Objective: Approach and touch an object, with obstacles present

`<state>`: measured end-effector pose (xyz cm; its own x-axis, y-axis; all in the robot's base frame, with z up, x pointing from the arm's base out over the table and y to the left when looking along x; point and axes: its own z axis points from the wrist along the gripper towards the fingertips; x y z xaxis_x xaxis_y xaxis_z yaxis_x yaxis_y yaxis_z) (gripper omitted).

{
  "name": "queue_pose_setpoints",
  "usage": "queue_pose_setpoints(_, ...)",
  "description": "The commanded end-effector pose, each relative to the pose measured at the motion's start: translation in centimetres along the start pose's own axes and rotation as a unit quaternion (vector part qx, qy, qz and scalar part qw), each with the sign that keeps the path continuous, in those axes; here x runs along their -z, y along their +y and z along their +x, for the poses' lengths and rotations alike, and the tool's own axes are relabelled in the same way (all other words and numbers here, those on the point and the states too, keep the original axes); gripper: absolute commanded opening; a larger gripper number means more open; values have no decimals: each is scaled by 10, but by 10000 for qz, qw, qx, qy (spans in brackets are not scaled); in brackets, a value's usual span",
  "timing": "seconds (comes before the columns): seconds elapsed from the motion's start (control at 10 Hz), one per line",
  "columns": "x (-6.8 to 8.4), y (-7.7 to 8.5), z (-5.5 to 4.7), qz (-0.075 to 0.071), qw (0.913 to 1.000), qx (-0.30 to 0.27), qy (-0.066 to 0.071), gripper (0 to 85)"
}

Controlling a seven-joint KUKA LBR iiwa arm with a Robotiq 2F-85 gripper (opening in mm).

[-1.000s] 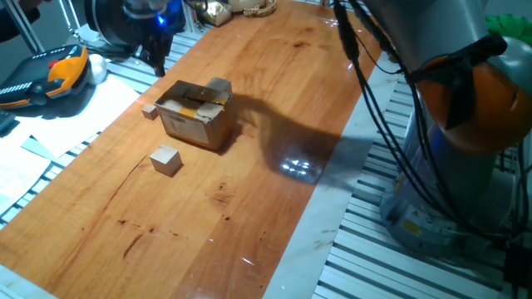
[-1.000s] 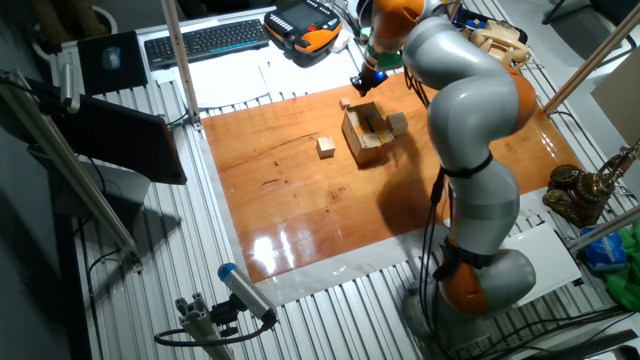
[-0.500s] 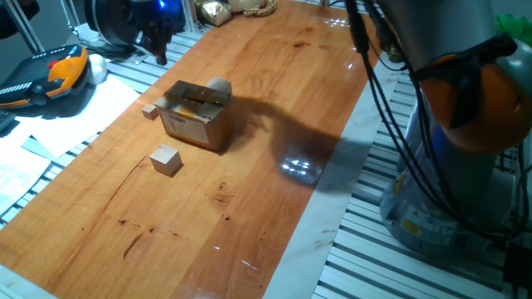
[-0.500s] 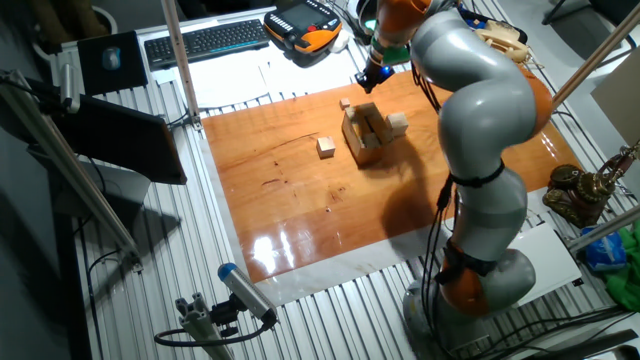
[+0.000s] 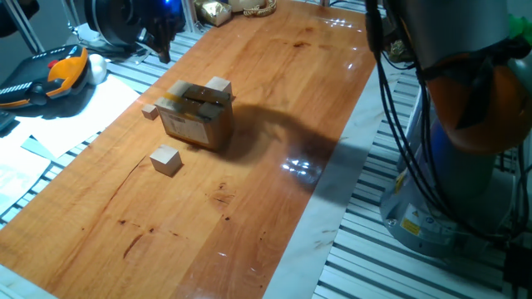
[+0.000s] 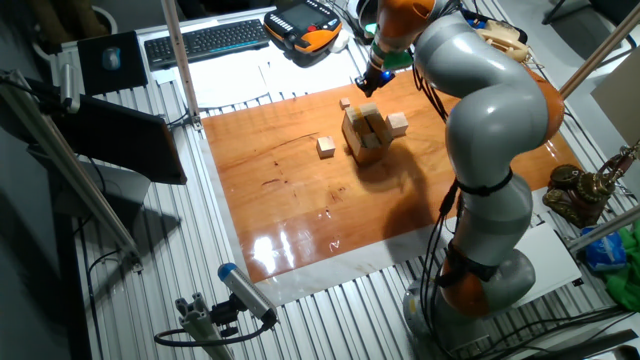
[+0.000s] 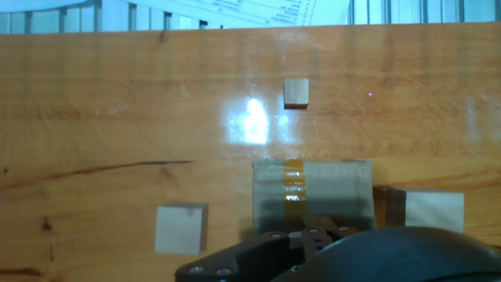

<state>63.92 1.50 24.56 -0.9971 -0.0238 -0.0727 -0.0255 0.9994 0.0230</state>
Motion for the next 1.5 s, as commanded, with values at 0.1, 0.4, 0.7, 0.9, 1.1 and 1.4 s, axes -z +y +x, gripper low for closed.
queue_pose_setpoints(0.1,7,-1,3,0,10000,44,22,0)
queue_pose_setpoints(0.4,11,-4,5,38,9999,131,23,0)
queue_pose_setpoints(0.7,13,-3,9,98,9998,181,64,0)
queue_pose_setpoints(0.9,15,-2,10,196,9996,179,106,0)
queue_pose_setpoints(1.1,16,-2,10,284,9994,202,11,0)
queue_pose_setpoints(1.4,16,-3,10,323,9991,274,-9,0)
